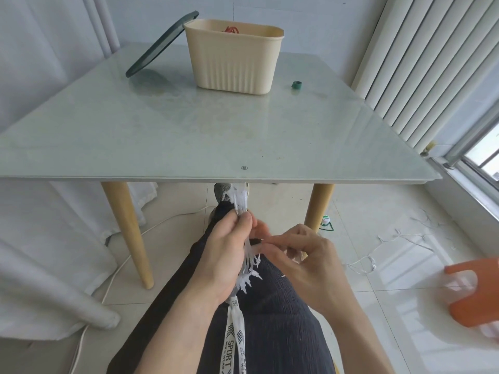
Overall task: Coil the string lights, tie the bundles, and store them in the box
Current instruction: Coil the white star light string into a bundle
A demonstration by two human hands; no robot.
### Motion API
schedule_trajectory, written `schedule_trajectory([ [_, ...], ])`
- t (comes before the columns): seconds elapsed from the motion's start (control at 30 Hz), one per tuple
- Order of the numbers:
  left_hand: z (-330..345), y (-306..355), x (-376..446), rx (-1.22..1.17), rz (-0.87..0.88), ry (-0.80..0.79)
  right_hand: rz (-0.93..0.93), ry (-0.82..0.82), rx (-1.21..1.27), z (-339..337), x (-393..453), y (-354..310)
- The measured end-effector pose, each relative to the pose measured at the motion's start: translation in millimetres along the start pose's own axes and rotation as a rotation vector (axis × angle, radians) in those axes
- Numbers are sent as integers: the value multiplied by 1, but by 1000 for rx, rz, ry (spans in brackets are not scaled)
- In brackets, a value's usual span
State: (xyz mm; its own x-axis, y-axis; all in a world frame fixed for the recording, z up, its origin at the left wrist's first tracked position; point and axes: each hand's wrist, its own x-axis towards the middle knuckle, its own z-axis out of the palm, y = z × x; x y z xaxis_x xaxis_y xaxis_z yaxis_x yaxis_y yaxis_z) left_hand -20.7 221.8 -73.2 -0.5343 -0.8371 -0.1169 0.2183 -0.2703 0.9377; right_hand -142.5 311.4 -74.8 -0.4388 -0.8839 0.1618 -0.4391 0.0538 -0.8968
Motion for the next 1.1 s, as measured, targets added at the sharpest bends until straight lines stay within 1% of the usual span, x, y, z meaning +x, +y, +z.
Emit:
schedule_trajectory([
  [0.07, 0, 0, -2, 85, -64, -52, -15, -4, -34, 1, 1, 1],
  [0.13, 0, 0, -4, 105, -110, -87, -33, -24, -88, 0, 2, 3],
  [0.2, -2, -1, -4, 114, -137, -92, -53, -88, -61, -1, 0, 4],
  [0.3, -5, 2, -2, 89, -138, -90, -67, -220, 133, -2, -3, 9],
  [0.37, -7, 6, -3, 23, -124, -86, 23, -272, 293, -4, -2, 17],
  [0.4, -7, 9, -3, -17, -116, -86, 71, -292, 317, -6, -2, 23],
  [0.43, -8, 11, -4, -53, -106, -82, 101, -318, 272, -9, -2, 30],
  [0.5, -9, 16, -4, -104, -76, -69, 124, -386, 100, -13, -3, 44],
  [0.53, -10, 17, -4, -114, -61, -58, 141, -378, 57, -14, -3, 48],
  [0.57, -11, 17, -3, -116, -48, -48, 165, -337, 78, -15, -4, 51],
  [0.63, -11, 15, -3, -110, -34, -32, 200, -235, 223, -17, -5, 53],
  [0.7, -10, 12, -3, -95, -24, -27, 196, -157, 325, -20, -2, 49],
  [0.77, -9, 9, -2, -50, -16, -36, 172, -104, 395, -23, 1, 42],
  [0.87, -9, 4, 1, -10, -7, -51, 187, -14, 665, -28, 6, 32],
  [0.93, -9, 1, 2, 31, 2, -63, 188, 37, 777, -29, 8, 24],
  [1.0, -8, -1, 1, 85, 5, -73, 151, 75, 754, -28, 8, 16],
  [1.1, -6, -2, 0, 75, -21, -93, 117, 69, 655, -25, 9, 9],
])
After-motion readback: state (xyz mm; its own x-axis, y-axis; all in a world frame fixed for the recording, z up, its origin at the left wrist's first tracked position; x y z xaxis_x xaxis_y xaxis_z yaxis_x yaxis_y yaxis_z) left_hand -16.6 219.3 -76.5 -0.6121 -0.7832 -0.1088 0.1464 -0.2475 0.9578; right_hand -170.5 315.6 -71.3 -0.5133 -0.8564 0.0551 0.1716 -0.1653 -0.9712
